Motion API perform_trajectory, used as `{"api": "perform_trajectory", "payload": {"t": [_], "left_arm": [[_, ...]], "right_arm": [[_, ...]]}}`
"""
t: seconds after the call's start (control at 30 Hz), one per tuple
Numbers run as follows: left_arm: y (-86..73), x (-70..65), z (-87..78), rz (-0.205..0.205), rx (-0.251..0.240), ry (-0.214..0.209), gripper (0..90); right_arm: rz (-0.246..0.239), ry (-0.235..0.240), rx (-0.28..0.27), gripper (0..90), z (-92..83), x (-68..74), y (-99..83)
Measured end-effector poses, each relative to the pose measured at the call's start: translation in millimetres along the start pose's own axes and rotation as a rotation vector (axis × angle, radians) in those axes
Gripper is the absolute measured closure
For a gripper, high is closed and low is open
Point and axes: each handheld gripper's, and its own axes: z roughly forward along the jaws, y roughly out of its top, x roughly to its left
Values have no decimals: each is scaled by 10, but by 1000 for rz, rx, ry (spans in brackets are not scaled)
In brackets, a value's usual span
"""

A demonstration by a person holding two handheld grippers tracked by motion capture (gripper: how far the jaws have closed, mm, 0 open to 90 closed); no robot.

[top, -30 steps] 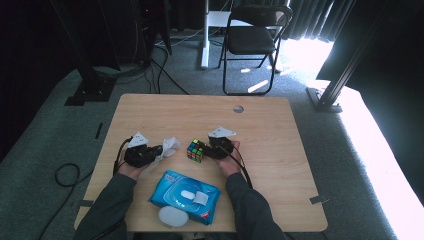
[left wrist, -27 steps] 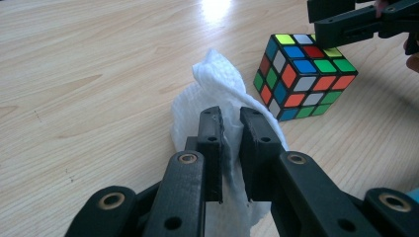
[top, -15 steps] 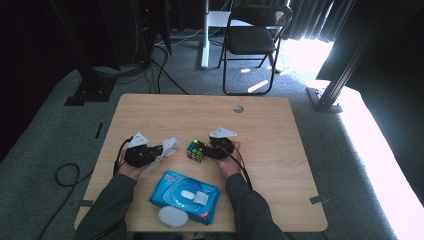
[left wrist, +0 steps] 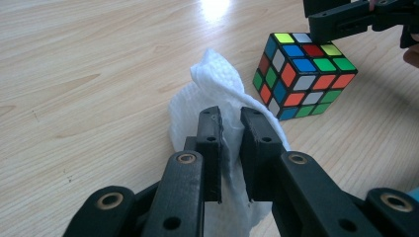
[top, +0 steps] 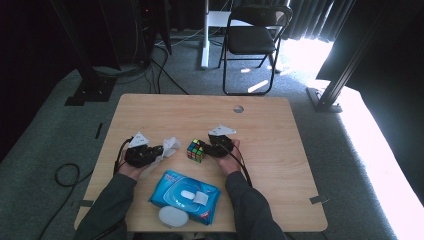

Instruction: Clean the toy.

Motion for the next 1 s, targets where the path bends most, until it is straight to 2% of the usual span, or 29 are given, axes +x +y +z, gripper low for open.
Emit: {"api": "perform_trajectory", "payload": {"t": [0.13,0.23,0.4,0.43,0.57,0.7,0.73,0.77,0.8,0.83,1.0], "left_arm": [[-1,-1,3,1,2,1,796],[1,-4,5,0,1,-1,796],[-1,-3,8,0,3,-1,796],[-1,-3,8,0,3,-2,796],[-3,-5,16,2,6,-2,795],[-2,-6,19,3,7,-4,795],[-2,-6,18,3,8,-4,795],[-3,-7,19,3,7,-4,795],[-3,-7,19,3,7,-4,795],[-4,-8,20,3,7,-4,795],[-2,-10,18,4,7,-4,795]], "right_arm": [[32,35,4,529,-9,-25,-14],[32,50,8,531,-8,-26,-14],[36,46,13,540,-7,-10,-17],[50,38,14,525,-10,-5,-22],[63,50,18,519,-4,-25,-19],[111,104,29,558,20,-72,-15],[131,125,30,588,24,-89,-19],[160,161,28,655,27,-110,-31],[160,161,28,655,27,-110,-31],[181,183,28,689,27,-115,-36],[214,195,33,713,29,-131,-41]]}}
